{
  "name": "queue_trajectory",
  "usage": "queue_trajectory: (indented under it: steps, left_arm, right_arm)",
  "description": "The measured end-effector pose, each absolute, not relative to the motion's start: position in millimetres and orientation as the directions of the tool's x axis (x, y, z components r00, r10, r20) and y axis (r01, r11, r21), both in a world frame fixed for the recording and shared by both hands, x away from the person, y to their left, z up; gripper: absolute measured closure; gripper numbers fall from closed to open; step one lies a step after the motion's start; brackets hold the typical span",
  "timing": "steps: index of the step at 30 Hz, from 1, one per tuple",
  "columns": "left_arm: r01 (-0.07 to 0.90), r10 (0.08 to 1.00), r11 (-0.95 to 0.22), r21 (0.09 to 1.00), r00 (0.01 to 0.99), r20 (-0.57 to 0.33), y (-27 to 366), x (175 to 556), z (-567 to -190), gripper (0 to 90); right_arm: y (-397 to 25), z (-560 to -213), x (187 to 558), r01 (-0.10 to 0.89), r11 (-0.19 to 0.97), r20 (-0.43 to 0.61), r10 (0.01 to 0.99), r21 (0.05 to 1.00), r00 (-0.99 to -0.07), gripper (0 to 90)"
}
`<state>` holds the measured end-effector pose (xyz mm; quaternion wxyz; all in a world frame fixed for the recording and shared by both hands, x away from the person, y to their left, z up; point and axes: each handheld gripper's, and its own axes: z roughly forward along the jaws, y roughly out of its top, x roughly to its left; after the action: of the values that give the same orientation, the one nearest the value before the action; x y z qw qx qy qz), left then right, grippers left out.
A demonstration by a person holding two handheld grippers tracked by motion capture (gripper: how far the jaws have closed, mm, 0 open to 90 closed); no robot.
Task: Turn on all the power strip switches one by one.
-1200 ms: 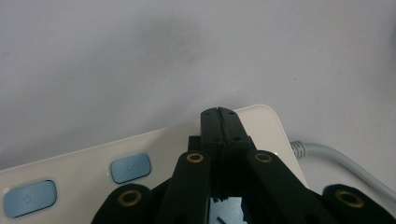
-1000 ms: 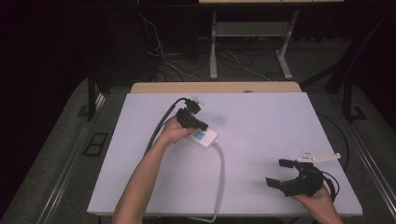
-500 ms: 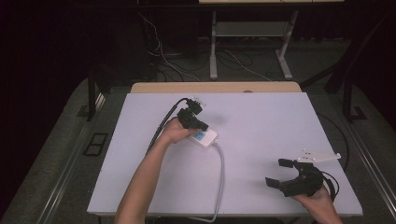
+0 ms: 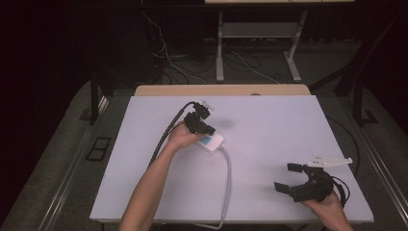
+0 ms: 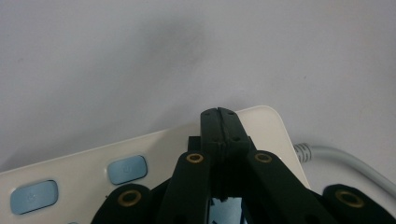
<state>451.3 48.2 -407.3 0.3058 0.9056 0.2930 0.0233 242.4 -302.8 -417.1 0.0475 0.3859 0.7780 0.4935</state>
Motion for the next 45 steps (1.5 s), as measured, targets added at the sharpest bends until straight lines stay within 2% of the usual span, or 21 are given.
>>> queue_trajectory:
  steps: [12, 19, 31, 45]
  left_arm:
    - [0.487, 0.528, -0.653, 0.580, 0.842, -0.113, 56, 448, -385, 89.5]
    - [0.490, 0.548, -0.641, 0.591, 0.831, -0.095, 65, 453, -377, 89.5]
    - [0.515, 0.588, -0.647, 0.563, 0.806, -0.061, 77, 465, -383, 89.4]
    - [0.542, 0.610, -0.623, 0.564, 0.788, -0.084, 82, 474, -396, 89.3]
  right_arm:
    - [-304, -418, 243, 0.557, 0.215, 0.309, 0.649, 0.802, -0.695, 0.6]
    - [-307, -417, 244, 0.560, 0.203, 0.313, 0.656, 0.804, -0.687, 0.6]
    - [-307, -417, 244, 0.559, 0.206, 0.316, 0.648, 0.803, -0.693, 0.6]
    - [-305, -418, 244, 0.559, 0.223, 0.310, 0.643, 0.799, -0.700, 0.6]
